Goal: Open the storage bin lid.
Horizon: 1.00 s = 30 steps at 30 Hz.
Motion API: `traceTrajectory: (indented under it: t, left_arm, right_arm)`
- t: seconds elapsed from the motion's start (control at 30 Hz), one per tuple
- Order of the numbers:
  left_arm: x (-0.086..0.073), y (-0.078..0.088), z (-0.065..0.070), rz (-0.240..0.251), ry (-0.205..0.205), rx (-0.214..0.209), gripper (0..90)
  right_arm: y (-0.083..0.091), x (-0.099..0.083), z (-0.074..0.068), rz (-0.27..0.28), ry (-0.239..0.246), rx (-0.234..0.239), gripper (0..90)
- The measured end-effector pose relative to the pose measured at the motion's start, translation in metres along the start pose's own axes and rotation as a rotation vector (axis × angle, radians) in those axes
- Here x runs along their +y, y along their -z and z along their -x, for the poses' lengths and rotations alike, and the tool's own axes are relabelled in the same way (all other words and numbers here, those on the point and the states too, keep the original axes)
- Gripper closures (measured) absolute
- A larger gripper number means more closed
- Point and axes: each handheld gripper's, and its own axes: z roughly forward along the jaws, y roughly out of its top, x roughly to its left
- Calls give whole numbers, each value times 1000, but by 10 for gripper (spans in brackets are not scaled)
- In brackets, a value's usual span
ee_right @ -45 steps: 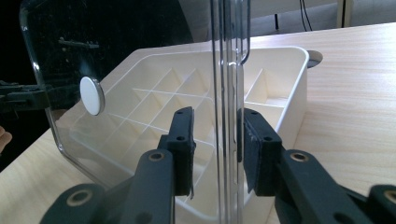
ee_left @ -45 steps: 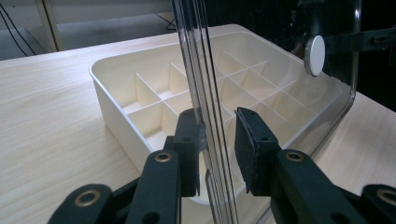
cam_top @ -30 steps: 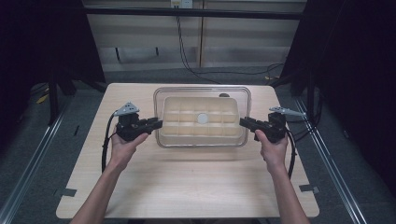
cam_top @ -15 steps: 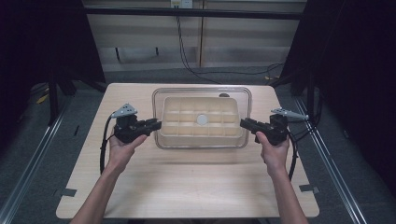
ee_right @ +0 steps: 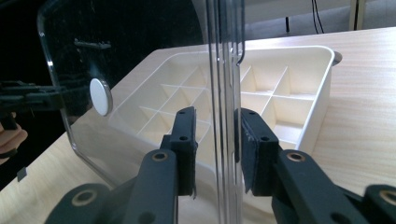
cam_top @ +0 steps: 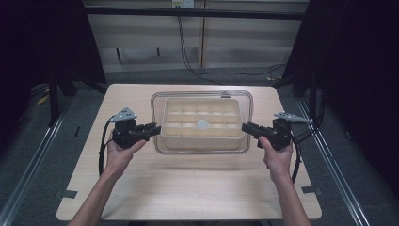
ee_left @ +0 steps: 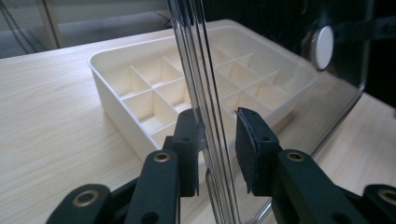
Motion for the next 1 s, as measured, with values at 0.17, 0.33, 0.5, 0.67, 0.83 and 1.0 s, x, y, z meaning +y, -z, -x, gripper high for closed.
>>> traceTrajectory:
  t: [0.17,0.33,0.5,0.67,0.83,1.0]
  left_arm:
    - [0,4,4,-1,-15,-3,713]
    - [-5,4,9,-12,-23,-2,714]
    - [-9,4,12,-22,-26,-6,715]
    - [-11,8,15,-31,-25,-3,717]
    - [-14,11,18,-40,-37,0,720]
    - [-18,14,21,-53,-43,-7,723]
  right_arm:
    - [3,-5,-1,-9,6,2,693]
    - [6,-9,-3,-18,9,-9,690]
    - [9,-12,-3,-30,11,-22,682]
    - [11,-16,-6,-38,15,-18,676]
    - [11,-22,-10,-60,22,-25,665]
    - [12,-26,-9,-75,14,-14,665]
